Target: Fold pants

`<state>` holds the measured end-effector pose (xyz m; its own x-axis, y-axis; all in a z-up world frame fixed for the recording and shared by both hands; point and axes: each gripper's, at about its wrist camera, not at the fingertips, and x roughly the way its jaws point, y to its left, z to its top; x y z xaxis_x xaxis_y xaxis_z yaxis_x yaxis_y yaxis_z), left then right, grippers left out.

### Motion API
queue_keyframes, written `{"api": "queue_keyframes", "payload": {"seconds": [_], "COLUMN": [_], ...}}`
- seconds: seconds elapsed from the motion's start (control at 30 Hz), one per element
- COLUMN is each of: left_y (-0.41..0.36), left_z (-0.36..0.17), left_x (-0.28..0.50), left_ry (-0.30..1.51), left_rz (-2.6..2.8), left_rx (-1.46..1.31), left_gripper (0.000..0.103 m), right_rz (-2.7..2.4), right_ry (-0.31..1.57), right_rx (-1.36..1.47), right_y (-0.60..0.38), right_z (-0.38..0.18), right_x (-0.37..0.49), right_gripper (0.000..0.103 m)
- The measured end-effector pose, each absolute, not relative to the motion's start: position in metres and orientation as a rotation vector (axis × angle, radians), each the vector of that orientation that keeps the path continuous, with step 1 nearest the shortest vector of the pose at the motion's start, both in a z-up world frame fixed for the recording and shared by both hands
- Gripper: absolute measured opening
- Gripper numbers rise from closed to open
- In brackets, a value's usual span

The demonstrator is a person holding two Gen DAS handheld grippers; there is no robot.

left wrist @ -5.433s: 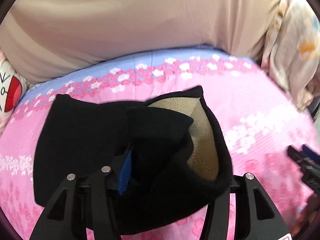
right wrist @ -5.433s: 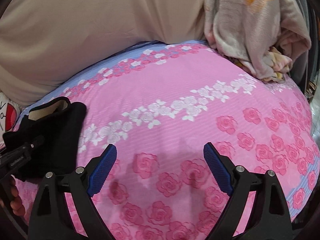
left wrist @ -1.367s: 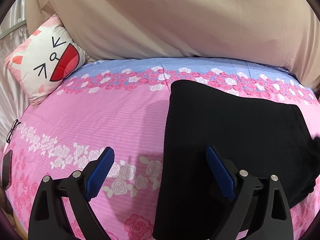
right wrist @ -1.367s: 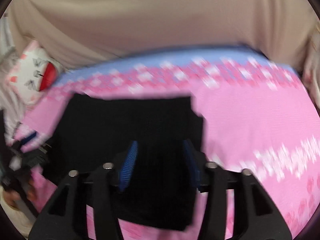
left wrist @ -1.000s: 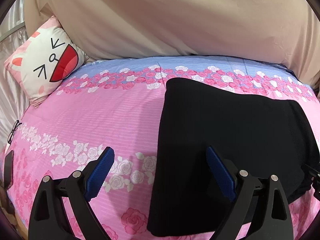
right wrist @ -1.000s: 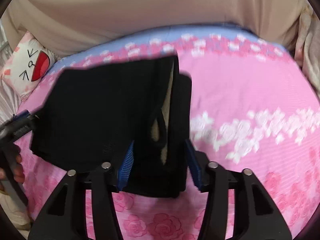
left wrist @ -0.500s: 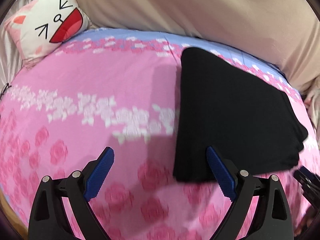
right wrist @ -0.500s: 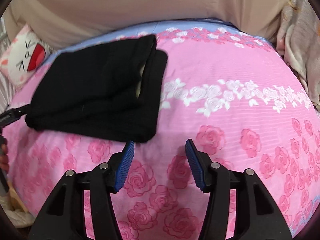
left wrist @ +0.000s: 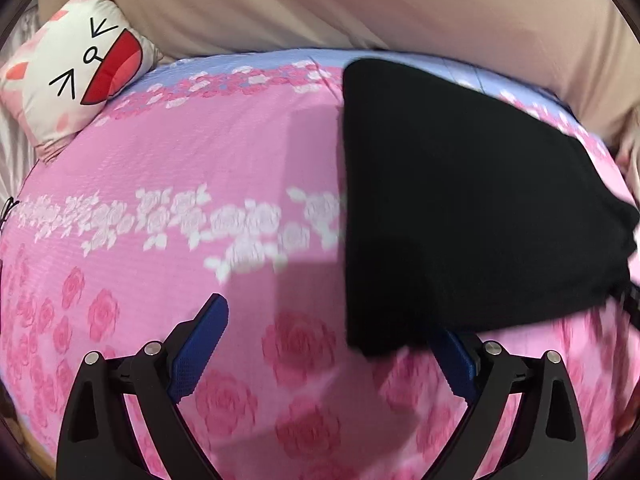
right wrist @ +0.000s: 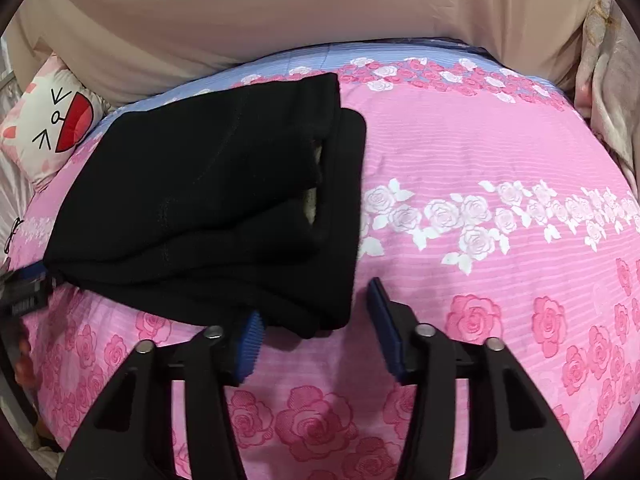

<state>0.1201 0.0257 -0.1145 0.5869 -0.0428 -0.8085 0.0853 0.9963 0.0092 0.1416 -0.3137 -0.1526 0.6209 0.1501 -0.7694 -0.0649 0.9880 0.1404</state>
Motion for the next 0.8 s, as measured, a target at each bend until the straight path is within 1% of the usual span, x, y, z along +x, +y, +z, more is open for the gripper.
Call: {"api": "queue_keyframes", "payload": {"seconds": [0.1, 0.13, 0.17, 0.23, 0.27, 0.3, 0.33, 0.37, 0.4, 0.5, 0.6, 0.73, 0.8], "left_y": [0.024, 0.021, 0.018, 0.011, 0.008, 0.008, 0.006, 0.005, 0.004, 0.014, 0.027, 0.02, 0.014], "left_z": [-0.11, -0.11, -0.11, -0.114, -0.113, -0.111, -0.107, -0.102, -0.096, -0.085, -0.079, -0.089, -0.107], "left_x": [0.131, 0.132, 0.134, 0.145, 0.148, 0.15, 0.148, 0.146, 0.141, 0.123, 0.09, 0.036, 0.019], "left_ry": [0.883, 0.877, 0.869, 0.844, 0.843, 0.846, 0.866, 0.89, 0.887, 0.894, 0.937, 0.987, 0.999], "left_rz": [-0.072, -0.068, -0.069, -0.079, -0.101, -0.138, -0.213, -0.245, -0.238, -0.253, -0.324, -0.377, -0.358], "left_rx": [0.06, 0.068, 0.073, 0.085, 0.079, 0.059, 0.031, 0.017, 0.028, 0.052, 0.033, 0.079, 0.139], "left_gripper": [0.095, 0.095, 0.095, 0.095, 0.088, 0.061, 0.038, 0.028, 0.025, 0.02, 0.02, 0.02, 0.021], "right_rz": [0.124, 0.126, 0.128, 0.125, 0.135, 0.142, 0.15, 0.152, 0.155, 0.209, 0.217, 0.169, 0.159], "right_ry": [0.898, 0.897, 0.895, 0.892, 0.888, 0.887, 0.882, 0.865, 0.851, 0.831, 0.859, 0.934, 0.989], "right_rx": [0.089, 0.095, 0.1, 0.102, 0.118, 0.136, 0.155, 0.176, 0.196, 0.283, 0.275, 0.282, 0.329], "right_y": [-0.31, -0.309, -0.309, -0.306, -0.305, -0.306, -0.308, -0.312, -0.316, -0.335, -0.341, -0.349, -0.357], "right_z": [-0.152, -0.153, -0.153, -0.152, -0.15, -0.148, -0.144, -0.136, -0.128, -0.108, -0.104, -0.128, -0.156], "right_x": [0.145, 0.149, 0.152, 0.159, 0.162, 0.163, 0.162, 0.158, 0.154, 0.131, 0.096, 0.053, 0.045], "right_gripper": [0.043, 0.045, 0.05, 0.049, 0.037, 0.024, 0.021, 0.017, 0.015, 0.014, 0.014, 0.014, 0.014]}}
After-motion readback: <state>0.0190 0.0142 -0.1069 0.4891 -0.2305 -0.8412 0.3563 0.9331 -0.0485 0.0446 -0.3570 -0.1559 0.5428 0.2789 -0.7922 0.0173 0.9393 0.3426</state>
